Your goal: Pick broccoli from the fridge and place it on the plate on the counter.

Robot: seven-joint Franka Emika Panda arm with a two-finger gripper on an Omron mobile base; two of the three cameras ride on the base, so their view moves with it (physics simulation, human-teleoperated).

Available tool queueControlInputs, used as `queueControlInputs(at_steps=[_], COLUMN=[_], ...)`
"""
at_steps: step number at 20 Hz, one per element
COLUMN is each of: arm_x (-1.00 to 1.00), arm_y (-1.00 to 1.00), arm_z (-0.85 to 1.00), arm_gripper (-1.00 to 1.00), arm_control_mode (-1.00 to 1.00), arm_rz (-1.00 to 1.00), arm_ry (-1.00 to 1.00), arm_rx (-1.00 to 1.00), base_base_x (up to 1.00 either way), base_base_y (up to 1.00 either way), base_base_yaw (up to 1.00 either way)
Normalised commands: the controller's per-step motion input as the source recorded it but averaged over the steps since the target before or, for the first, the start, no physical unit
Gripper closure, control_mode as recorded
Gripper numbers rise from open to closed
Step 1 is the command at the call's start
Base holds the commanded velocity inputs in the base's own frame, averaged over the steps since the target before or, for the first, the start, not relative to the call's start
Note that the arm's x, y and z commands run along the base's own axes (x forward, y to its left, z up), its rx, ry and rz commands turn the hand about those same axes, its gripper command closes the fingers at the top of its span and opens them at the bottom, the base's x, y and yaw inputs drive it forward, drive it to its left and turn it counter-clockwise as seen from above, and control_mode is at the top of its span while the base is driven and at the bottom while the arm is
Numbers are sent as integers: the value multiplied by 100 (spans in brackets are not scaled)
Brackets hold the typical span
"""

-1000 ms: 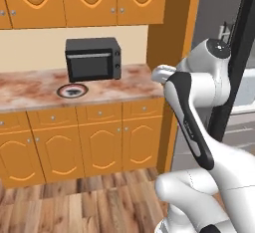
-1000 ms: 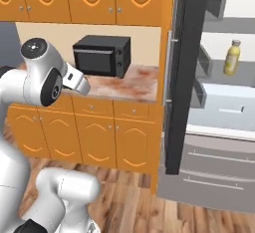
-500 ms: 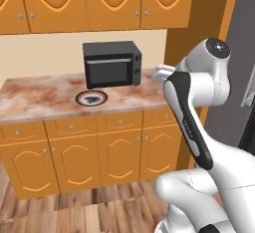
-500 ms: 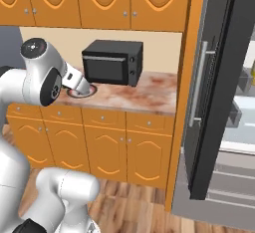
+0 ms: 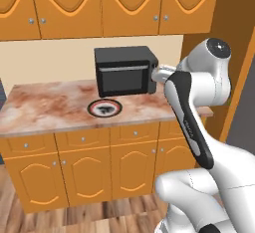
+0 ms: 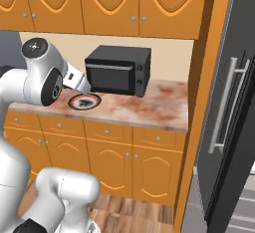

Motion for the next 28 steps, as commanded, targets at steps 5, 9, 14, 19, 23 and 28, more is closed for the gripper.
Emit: queueControlInputs(at_steps=[5, 9, 14, 19, 23, 28], arm_x=[0, 0, 0, 0, 0, 0], arm_y=[0, 0, 0, 0, 0, 0], arm_z=[0, 0, 0, 0, 0, 0], arm_gripper=[100, 100, 100, 100, 100, 100], arm_control_mode=[100, 100, 100, 100, 100, 100], arm_rz=[0, 0, 0, 0, 0, 0], arm_ry=[0, 0, 0, 0, 0, 0], arm_rx=[0, 0, 0, 0, 0, 0], base_base_x=[54, 54, 52, 52, 51, 51], base_base_y=[39, 37, 33, 34, 35, 35], base_base_yaw=[7, 8, 7, 6, 6, 4])
